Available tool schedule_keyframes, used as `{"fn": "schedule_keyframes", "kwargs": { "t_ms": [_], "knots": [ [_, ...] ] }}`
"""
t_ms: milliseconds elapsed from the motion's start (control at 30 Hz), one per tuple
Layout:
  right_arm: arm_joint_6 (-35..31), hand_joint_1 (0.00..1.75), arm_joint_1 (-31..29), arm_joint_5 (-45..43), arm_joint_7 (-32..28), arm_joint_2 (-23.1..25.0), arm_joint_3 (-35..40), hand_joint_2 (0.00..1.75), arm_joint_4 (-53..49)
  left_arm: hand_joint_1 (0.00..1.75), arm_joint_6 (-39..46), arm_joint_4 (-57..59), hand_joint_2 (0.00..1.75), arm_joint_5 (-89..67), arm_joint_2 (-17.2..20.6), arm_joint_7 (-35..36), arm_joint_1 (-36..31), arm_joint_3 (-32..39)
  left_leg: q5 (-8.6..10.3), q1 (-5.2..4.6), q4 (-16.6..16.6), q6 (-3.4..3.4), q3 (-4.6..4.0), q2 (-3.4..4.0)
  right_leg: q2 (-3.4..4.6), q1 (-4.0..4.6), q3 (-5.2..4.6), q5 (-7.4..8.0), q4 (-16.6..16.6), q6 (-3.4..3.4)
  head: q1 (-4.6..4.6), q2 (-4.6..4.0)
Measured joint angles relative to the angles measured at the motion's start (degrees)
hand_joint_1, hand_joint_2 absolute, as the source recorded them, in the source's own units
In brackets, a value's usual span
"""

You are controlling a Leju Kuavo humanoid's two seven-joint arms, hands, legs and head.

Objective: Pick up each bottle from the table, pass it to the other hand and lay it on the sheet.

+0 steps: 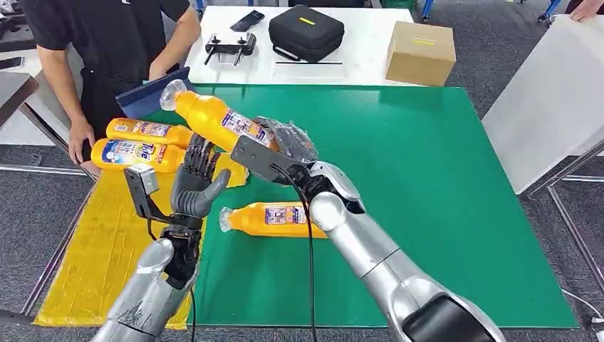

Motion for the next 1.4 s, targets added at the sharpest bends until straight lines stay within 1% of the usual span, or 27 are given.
{"fn": "schedule_keyframes", "kwargs": {
  "t_ms": [33, 67, 100, 133, 167, 267, 300, 333, 367, 433, 467, 533, 567, 600, 733, 800, 833, 900, 967, 1000, 1033, 1133, 1167, 1400],
  "knots": [
    [0.0, 1.75, 0.0, 0.0, 0.0, 0.0, 0.0, 1.75, 0.0, 0.0, 0.0, 0.0, 1.75, 0.0, 0.0, 0.0, 0.0, 0.0, 0.0, 0.0, 0.0, 0.0, 0.0, 0.0, 0.0, 0.0, 0.0, 0.0, 0.0, 0.0, 0.0, 0.0],
    [0.0, 1.71, 0.0, 0.0, 0.0, 0.0, 0.0, 1.75, 0.0, 0.0, 0.0, 0.0, 1.75, 0.0, 0.0, 0.0, 0.0, 0.0, 0.0, 0.0, 0.0, 0.0, -0.01, 0.01, 0.01, 0.0, 0.0, 0.0, 0.0, 0.0, 0.0, 0.0],
    [0.0, 1.75, 0.0, 0.0, 0.0, 0.0, 0.0, 1.75, 0.0, 0.0, 0.0, 0.1, 1.75, 0.0, 0.0, 0.0, -0.1, 0.0, 0.0, 0.0, 0.0, 0.0, 0.0, 0.01, 0.01, 0.0, 0.0, 0.0, 0.0, 0.0, 0.0, 0.0],
    [0.0, 1.75, -0.1, 0.0, 0.0, 0.0, 0.0, 1.75, 0.1, 0.0, 0.0, 0.2, 1.75, 0.0, 0.0, 0.0, -0.1, 0.0, 0.0, 0.0, 0.0, 0.0, -0.01, 0.01, 0.01, 0.0, 0.0, 0.0, 0.0, 0.0, 0.0, 0.0],
    [0.0, 1.71, -0.1, 0.0, 0.0, 0.0, 0.0, 1.75, 0.1, 0.0, 0.1, 0.2, 1.75, 0.1, 0.0, -0.1, -0.2, 0.0, 0.0, 0.0, 0.0, 0.0, -0.01, 0.01, 0.01, 0.0, 0.0, 0.0, 0.0, 0.0, 0.0, 0.0],
    [0.2, 1.75, -0.3, 0.2, 0.0, 0.2, 0.0, 1.75, 0.2, 0.0, 1.3, 0.4, 1.75, 0.4, 0.0, -0.7, -0.5, 0.0, 0.0, 0.0, 0.0, 0.0, -0.01, 0.01, 0.01, 0.0, 0.0, 0.0, 0.0, 0.0, 0.0, 0.0],
    [0.3, 1.71, -0.3, 0.2, 0.0, 0.3, 0.0, 1.75, 0.2, 0.0, 1.6, 0.5, 1.75, 0.4, 0.0, -0.9, -0.6, 0.1, 0.0, 0.0, 0.0, 0.0, -0.01, 0.01, 0.01, 0.0, 0.0, 0.0, 0.0, 0.0, 0.02, 0.0],
    [0.3, 1.75, -0.3, 0.4, 0.0, 0.4, 0.0, 1.75, 0.3, 0.0, 2.0, 0.7, 1.75, 0.5, 0.0, -1.0, -0.8, 0.3, 0.0, 0.0, 0.0, 0.0, -0.01, 0.02, 0.01, 0.0, 0.0, 0.0, 0.0, 0.0, 0.0, 0.0],
    [0.3, 1.73, -0.3, 0.5, 0.0, 0.5, 0.0, 1.75, 0.5, 0.0, 2.0, 0.9, 1.75, 0.6, 0.0, -1.0, -1.0, 0.4, 0.0, 0.0, 0.0, 0.0, -0.01, 0.01, 0.01, 0.0, 0.0, 0.0, 0.0, 0.0, 0.0, 0.0],
    [0.4, 1.75, -0.5, 0.6, 0.0, 0.7, 0.0, 1.75, 0.7, 0.0, 2.1, 1.3, 1.75, 1.1, -0.1, -1.1, -1.6, 0.9, 0.0, 0.0, 0.0, 0.0, -0.01, 0.0, 0.0, 0.0, 0.0, 0.0, 0.0, 0.0, 0.0, 0.0],
    [0.4, 1.71, -0.6, 0.7, 0.1, 0.9, 0.0, 1.75, 1.0, 0.0, 2.1, 1.6, 1.75, 1.1, -0.2, -1.1, -2.0, 1.2, 0.0, 0.0, 0.0, 0.0, -0.01, 0.0, 0.0, 0.0, 0.0, 0.0, 0.0, 0.0, 0.0, 0.0],
    [0.4, 1.71, -1.0, 0.7, 0.2, 1.2, 0.1, 1.75, 1.5, 0.0, 2.3, 2.0, 1.75, 1.2, -0.4, -1.2, -2.7, 1.6, 0.0, 0.0, 0.0, 0.0, -0.01, 0.01, 0.0, 0.0, 0.0, 0.0, 0.0, 0.0, 0.02, 0.0],
    [0.4, 1.75, -1.1, 0.7, 0.2, 1.4, 0.1, 1.75, 1.8, 0.0, 2.5, 2.1, 1.75, 1.3, -0.6, -1.1, -3.0, 1.9, 0.0, 0.0, 0.0, 0.0, -0.01, 0.01, 0.01, 0.0, 0.0, 0.0, 0.0, 0.0, 0.02, 0.0],
    [0.3, 1.73, -1.1, 1.0, 0.2, 1.6, 0.1, 1.75, 2.1, 0.0, 2.7, 2.2, 1.75, 1.6, -0.7, -1.1, -3.2, 2.3, 0.0, 0.0, 0.0, 0.0, -0.01, 0.02, 0.01, 0.0, 0.0, 0.0, 0.0, 0.0, 0.0, 0.0],
    [0.0, 1.71, -1.1, 2.1, 0.3, 2.0, 0.4, 1.75, 2.6, 0.0, 2.9, 2.4, 1.75, 2.4, -1.2, -0.5, -3.5, 3.9, 0.0, 0.0, 0.0, 0.0, -0.01, 0.01, 0.01, 0.0, 0.0, 0.0, 0.0, 0.0, -0.02, 0.0],
    [-0.2, 1.75, -1.1, 2.8, 0.7, 2.2, 0.9, 1.75, 2.6, 0.0, 2.5, 2.4, 1.75, 3.5, -1.5, 0.0, -3.6, 4.6, 0.0, 0.0, 0.0, 0.0, -0.02, 0.01, 0.01, 0.0, -0.01, 0.0, 0.0, 0.0, 0.0, 0.0],
    [-0.3, 1.73, -1.1, 3.3, 0.9, 2.4, 1.2, 1.75, 2.7, 0.0, 2.3, 2.4, 1.75, 4.0, -1.6, 0.3, -3.6, 5.1, 0.0, 0.0, 0.0, 0.0, -0.02, 0.03, 0.01, 0.0, -0.02, 0.0, 0.0, 0.0, 0.02, 0.0],
    [-0.5, 1.75, -1.0, 3.8, 1.2, 2.6, 1.7, 1.75, 2.9, 0.0, 1.9, 2.5, 1.75, 4.9, -1.9, 0.8, -4.1, 6.1, 0.0, 0.0, 0.0, 0.0, -0.02, 0.02, 0.01, 0.0, -0.02, 0.0, 0.0, 0.0, 0.02, 0.0],
    [-0.8, 1.69, -0.9, 4.4, 1.5, 2.9, 2.2, 1.75, 3.2, 0.0, 1.1, 2.6, 1.75, 6.3, -2.1, 2.1, -4.5, 7.1, 0.0, 0.0, 0.0, 0.0, -0.02, 0.01, 0.0, 0.0, -0.03, 0.0, 0.0, 0.0, 0.0, 0.0],
    [-0.8, 1.73, -0.8, 4.8, 1.6, 3.0, 2.4, 1.75, 3.3, 0.0, 0.5, 2.8, 1.75, 7.1, -2.3, 2.8, -4.6, 7.5, 0.0, 0.0, 0.0, 0.0, -0.02, 0.01, 0.01, 0.0, -0.03, 0.0, 0.0, 0.0, 0.0, 0.0],
    [-0.9, 1.69, -0.7, 5.1, 1.7, 3.0, 2.6, 1.75, 3.4, 0.0, 0.0, 3.0, 1.75, 7.7, -2.5, 3.3, -4.7, 8.0, 0.0, 0.0, 0.0, 0.0, -0.02, 0.01, 0.01, 0.0, -0.03, 0.0, 0.0, 0.0, 0.02, 0.0],
    [-1.0, 1.69, -0.7, 6.0, 2.1, 3.1, 3.0, 1.75, 3.8, 0.0, -0.3, 3.6, 1.75, 8.2, -2.9, 3.9, -4.9, 8.6, 0.01, 0.0, 0.0, 0.0, -0.02, 0.02, 0.01, 0.0, -0.03, 0.0, 0.0, 0.0, 0.0, 0.0],
    [-1.1, 1.73, -0.7, 6.2, 2.2, 3.3, 3.0, 1.75, 3.9, 0.0, -0.4, 3.8, 1.75, 8.2, -3.0, 4.0, -5.0, 8.9, 0.01, 0.0, 0.0, 0.0, -0.02, 0.02, 0.01, 0.0, -0.03, 0.0, 0.0, 0.0, 0.02, 0.0],
    [-1.1, 1.75, -0.7, 6.6, 2.3, 3.3, 3.1, 1.75, 4.3, 0.0, -0.9, 4.4, 1.75, 8.5, -3.3, 4.6, -5.3, 9.6, 0.01, 0.0, 0.0, 0.0, -0.03, 0.01, 0.01, -0.01, -0.03, 0.0, 0.0, 0.0, 0.02, 0.0]
  ]
}}
